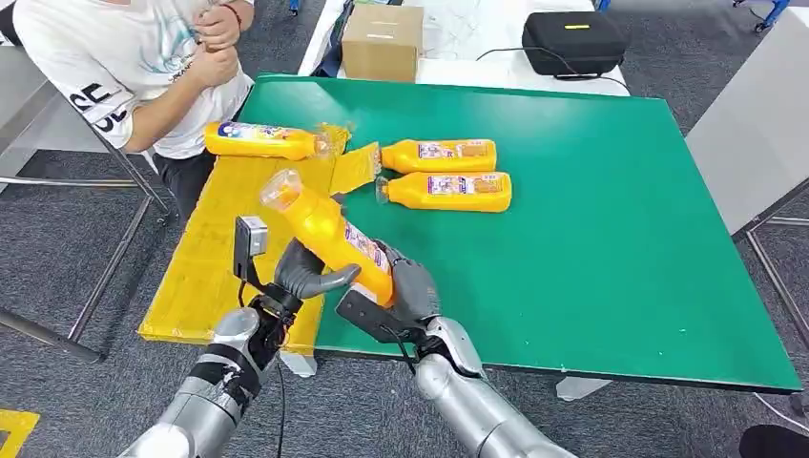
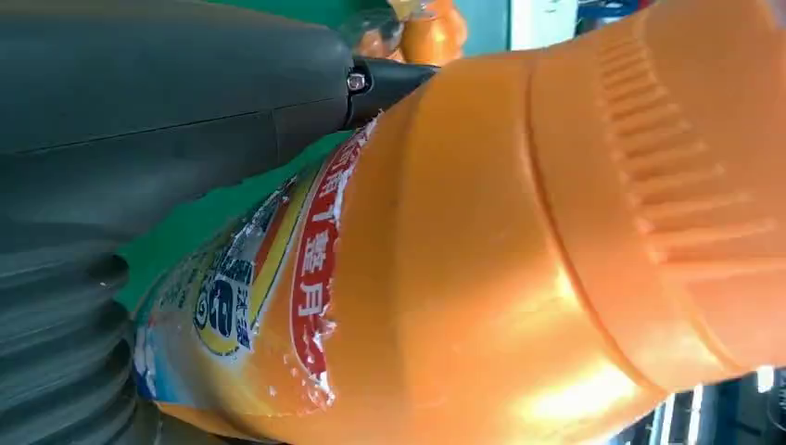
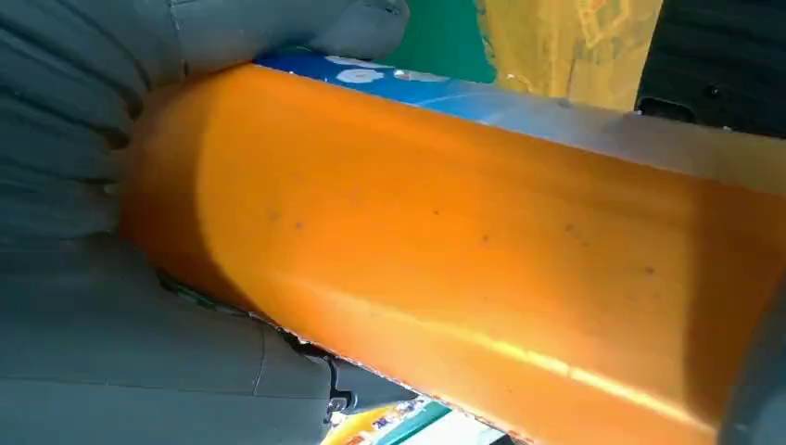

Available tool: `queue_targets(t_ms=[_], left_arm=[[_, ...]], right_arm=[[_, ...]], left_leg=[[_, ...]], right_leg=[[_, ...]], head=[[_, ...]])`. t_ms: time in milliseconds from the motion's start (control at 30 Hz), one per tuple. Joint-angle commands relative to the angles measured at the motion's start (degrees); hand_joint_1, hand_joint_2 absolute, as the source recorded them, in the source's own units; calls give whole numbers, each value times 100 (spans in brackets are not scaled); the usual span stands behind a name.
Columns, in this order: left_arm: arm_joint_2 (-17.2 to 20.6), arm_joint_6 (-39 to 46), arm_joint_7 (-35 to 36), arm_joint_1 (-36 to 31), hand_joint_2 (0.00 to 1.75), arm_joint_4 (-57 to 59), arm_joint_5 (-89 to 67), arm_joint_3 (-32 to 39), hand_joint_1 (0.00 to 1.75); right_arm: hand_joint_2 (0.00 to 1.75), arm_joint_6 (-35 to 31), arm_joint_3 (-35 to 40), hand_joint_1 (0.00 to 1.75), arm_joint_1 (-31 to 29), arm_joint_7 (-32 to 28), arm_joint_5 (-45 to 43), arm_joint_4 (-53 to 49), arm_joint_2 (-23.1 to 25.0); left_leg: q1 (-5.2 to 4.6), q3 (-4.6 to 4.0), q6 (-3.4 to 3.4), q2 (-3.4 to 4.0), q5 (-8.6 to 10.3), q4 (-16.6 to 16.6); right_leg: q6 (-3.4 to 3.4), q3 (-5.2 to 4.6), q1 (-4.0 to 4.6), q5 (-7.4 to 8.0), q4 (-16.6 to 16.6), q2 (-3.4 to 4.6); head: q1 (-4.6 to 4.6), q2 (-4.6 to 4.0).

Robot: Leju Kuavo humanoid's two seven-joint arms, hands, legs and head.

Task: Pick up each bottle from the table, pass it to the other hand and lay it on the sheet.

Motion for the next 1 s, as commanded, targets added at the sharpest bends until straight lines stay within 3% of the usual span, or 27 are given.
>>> queue_targets(t_ms=[33, 100, 133, 167, 200, 767, 1000], left_arm=[[159, -266, 131, -543, 175, 925, 186, -232, 175], [152, -258, 51, -491, 175, 869, 229, -186, 175], [158, -257, 59, -475, 175, 837, 222, -194, 175], [160, -251, 60, -437, 175, 766, 255, -167, 175], [180, -194, -33, -393, 175, 657, 184, -189, 175], [109, 387, -255, 72, 175, -449, 402, 447, 175], [508, 1833, -786, -178, 175, -235, -1351, 327, 175]], right_arm=[[175, 79, 483, 175, -222, 50, 127, 517, -98], [175, 97, 439, 175, -250, 130, 111, 539, -125], [175, 87, 452, 148, -271, 170, 148, 558, -137], [175, -15, 377, 9, -273, 185, 119, 542, -138], [175, -30, 290, 0, -278, 160, 56, 552, -126], [175, -472, -803, 0, 42, -227, -763, -208, -193], [175, -489, -1395, 0, 366, -554, -1341, -1027, -270]], left_leg=[[2, 17, -4, -4, -4, -4], [1, 20, -4, -4, -7, -3], [5, 34, -6, -6, -13, -1], [3, 25, -5, -8, -9, -1], [2, 18, -4, -5, -7, -2], [3, 31, -5, -2, -16, -1], [2, 18, -5, -1, -7, -3]], right_leg=[[-5, 18, 3, -6, -4, -4], [-6, 22, 2, -9, -1, -5], [-9, 36, 5, -16, 0, -7], [-8, 28, 4, -12, -1, -8], [-6, 19, 2, -9, -1, -5], [-9, 34, 4, -16, 0, -2], [-7, 19, 2, -8, -1, 0]], head=[[0, 0], [-2, 0], [0, 0], [0, 0], [0, 0], [0, 0], [0, 0]])
